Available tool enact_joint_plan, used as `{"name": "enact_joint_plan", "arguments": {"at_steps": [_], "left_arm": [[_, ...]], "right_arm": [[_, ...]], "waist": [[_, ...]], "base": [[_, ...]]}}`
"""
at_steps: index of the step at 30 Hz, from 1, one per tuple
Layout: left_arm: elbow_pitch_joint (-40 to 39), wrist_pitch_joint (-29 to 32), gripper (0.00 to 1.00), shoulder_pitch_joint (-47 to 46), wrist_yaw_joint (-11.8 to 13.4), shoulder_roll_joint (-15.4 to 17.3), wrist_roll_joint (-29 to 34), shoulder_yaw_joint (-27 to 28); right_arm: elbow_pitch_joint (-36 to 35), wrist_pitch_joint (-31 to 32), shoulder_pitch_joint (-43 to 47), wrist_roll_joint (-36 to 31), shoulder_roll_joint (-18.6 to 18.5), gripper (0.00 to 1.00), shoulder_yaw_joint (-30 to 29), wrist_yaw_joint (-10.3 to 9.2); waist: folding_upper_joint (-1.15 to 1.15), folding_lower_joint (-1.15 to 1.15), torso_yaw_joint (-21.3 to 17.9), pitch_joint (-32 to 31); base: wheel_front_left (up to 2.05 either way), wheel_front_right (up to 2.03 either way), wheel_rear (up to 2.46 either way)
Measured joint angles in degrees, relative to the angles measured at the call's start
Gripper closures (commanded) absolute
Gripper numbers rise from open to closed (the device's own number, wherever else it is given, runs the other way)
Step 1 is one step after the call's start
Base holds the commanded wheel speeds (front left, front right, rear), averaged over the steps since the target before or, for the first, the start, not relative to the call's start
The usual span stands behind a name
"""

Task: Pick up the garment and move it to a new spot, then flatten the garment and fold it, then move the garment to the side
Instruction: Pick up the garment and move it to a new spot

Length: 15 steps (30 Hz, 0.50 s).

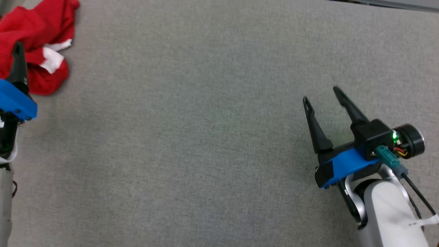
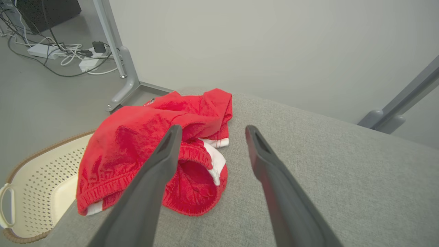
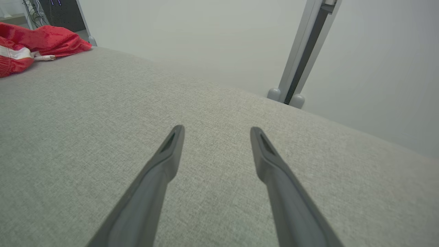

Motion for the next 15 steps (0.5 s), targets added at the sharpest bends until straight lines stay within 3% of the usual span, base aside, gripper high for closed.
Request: {"name": "enact_joint_plan", "arguments": {"at_steps": [6, 14, 15], "left_arm": [[7.4, 2.8, 0.00, -2.7, -0.8, -1.0, -1.0, -1.2], [14.5, -0.9, 0.00, -6.9, -1.1, -1.8, -1.4, -0.9], [15.1, -1.9, 0.12, -7.5, -1.2, -1.9, -1.1, -0.9]], "right_arm": [[-2.5, 1.0, -1.9, -1.1, 0.0, 0.00, 0.3, 0.01], [-3.9, 1.2, -2.5, -1.4, 0.0, 0.00, -0.4, 0.00], [-3.9, 1.1, -2.5, -1.4, 0.0, 0.00, -0.6, 0.00]], "waist": [[0.00, 0.00, -1.7, 4.7], [0.00, 0.00, -3.3, 8.1], [0.00, 0.00, -3.5, 8.2]], "base": [[0.00, 0.00, 0.00], [0.00, 0.00, 0.00], [0.00, 0.00, 0.00]]}}
